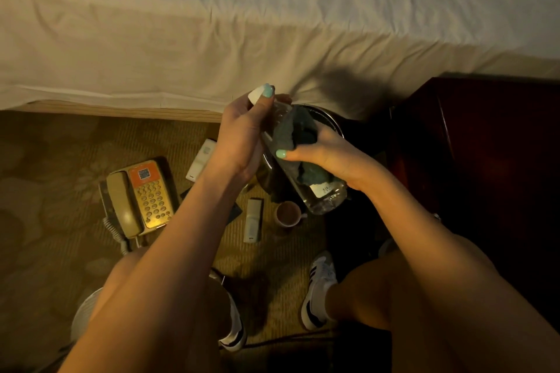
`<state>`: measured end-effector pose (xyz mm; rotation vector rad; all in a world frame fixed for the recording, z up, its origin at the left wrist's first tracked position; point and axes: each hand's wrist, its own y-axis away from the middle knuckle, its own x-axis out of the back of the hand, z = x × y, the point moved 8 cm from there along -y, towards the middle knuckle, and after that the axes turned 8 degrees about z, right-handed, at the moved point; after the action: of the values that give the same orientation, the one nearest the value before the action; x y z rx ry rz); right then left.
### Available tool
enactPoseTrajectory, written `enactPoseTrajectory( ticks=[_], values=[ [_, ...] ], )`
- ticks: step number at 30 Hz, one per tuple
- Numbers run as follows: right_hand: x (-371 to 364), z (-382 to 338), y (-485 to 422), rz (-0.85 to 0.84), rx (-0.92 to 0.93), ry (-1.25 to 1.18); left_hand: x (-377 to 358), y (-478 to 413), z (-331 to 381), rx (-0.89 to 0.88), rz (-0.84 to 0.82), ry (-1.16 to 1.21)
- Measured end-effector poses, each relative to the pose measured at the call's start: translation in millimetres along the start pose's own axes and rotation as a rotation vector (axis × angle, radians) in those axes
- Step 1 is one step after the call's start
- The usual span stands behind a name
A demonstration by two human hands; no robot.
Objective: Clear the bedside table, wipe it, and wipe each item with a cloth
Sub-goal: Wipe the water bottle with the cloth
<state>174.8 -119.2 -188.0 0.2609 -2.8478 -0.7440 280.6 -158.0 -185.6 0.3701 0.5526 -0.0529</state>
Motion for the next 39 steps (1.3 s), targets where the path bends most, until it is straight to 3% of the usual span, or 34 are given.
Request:
enactPoseTrajectory(
  ticks=[5,8,11,18,23,26,32,39],
  values=[
    [0.3,4.0,1.5,0.296,0.092,0.512,19.9,-4.2,7.9,-0.071,0.204,0.018],
    [-8.6,-8.1,12.8,0.534,0.313,0.838,24.9,-4.3,13.2,-0.077,0.242,0.103],
    [-12.6,-9.4,16.8,0.602,0.394,0.945,26.9,-1.5,9.7,-0.058,0.259,0.146],
    [5.7,-3.3,2.4,0.48,0.251,0.622,13.4,-1.9,-4.4,-0.037,0.162,0.09],
    [9.8,1.0,-10.3,0.113,0.121,0.18,4.5,-2.6,-10.7,0.016,0.076,0.167],
    [5.1,11.3,-8.9,0.013,0.058,0.079,9.7,-5.7,-7.4,0.017,0.104,0.187],
    [12.6,19.4,-3.5,0.192,0.082,0.297,40.3,-24.2,-6.1,0.047,0.281,0.397],
    [25.8,17.5,9.1,0.572,0.233,0.017,57.8,-23.1,-13.0,0.106,0.447,0.592]
  ],
)
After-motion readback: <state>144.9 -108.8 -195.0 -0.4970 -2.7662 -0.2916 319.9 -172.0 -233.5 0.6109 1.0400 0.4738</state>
